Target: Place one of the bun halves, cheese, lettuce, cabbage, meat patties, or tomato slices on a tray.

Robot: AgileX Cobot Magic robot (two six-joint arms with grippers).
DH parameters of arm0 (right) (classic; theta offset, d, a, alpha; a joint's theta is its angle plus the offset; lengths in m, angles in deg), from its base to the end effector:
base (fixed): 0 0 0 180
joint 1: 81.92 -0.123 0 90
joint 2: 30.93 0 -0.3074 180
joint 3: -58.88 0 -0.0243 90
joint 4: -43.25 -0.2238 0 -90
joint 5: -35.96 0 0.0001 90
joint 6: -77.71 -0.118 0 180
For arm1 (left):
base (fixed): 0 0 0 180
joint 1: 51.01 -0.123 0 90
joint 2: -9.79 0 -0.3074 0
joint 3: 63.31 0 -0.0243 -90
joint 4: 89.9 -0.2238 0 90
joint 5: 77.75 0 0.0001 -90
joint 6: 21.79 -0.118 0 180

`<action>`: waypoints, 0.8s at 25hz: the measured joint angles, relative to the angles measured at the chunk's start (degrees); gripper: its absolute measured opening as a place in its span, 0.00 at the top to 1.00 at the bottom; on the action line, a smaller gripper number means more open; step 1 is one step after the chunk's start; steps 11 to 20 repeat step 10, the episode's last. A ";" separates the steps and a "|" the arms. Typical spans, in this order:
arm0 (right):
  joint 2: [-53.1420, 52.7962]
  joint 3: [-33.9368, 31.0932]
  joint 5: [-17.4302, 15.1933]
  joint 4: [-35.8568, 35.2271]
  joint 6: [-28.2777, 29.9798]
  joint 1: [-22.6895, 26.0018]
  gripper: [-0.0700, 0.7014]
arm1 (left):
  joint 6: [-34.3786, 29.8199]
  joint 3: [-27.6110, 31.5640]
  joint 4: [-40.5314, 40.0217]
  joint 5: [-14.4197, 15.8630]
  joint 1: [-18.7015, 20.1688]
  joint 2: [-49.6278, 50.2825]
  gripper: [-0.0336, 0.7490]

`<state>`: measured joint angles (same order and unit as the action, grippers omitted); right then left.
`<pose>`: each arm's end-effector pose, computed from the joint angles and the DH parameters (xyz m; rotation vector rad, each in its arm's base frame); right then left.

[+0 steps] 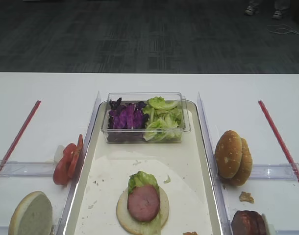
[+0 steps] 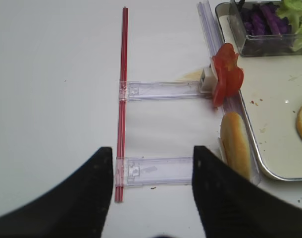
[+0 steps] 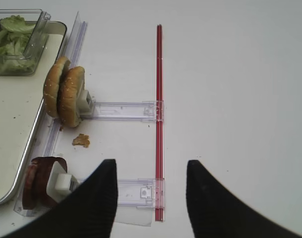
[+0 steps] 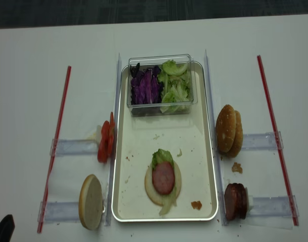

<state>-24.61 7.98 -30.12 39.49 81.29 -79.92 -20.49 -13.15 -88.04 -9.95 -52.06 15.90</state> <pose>-0.0318 0.0082 0.2338 -0.0358 2.1498 0.0234 -0.0353 -0.0042 0.2341 -0.0404 2.1649 -0.0421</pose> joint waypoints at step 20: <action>0.00 0.00 0.00 0.00 0.00 0.00 0.45 | 0.00 0.00 0.00 0.00 0.00 0.00 0.51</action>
